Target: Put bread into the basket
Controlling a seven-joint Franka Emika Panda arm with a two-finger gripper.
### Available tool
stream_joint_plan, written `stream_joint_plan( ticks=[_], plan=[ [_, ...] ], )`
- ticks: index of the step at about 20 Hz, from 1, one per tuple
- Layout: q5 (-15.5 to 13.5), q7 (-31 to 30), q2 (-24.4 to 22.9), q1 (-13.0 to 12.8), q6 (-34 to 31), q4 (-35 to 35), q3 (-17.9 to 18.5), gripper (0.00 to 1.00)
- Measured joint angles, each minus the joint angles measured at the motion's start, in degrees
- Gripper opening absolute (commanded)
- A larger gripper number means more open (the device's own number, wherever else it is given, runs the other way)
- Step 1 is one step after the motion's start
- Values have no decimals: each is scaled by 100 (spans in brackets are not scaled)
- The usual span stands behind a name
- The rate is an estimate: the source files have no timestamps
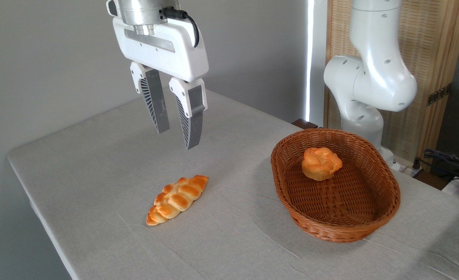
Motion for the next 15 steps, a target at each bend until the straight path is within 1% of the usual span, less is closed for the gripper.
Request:
stream_joint_plan(
  ticks=[5, 10, 15],
  plan=[
    [1, 0, 3, 33, -1, -11, -64, 100],
    [106, 0, 4, 23, -1, -17, -95, 100],
    [114, 0, 4, 23, -3, -18, -95, 100]
  ],
)
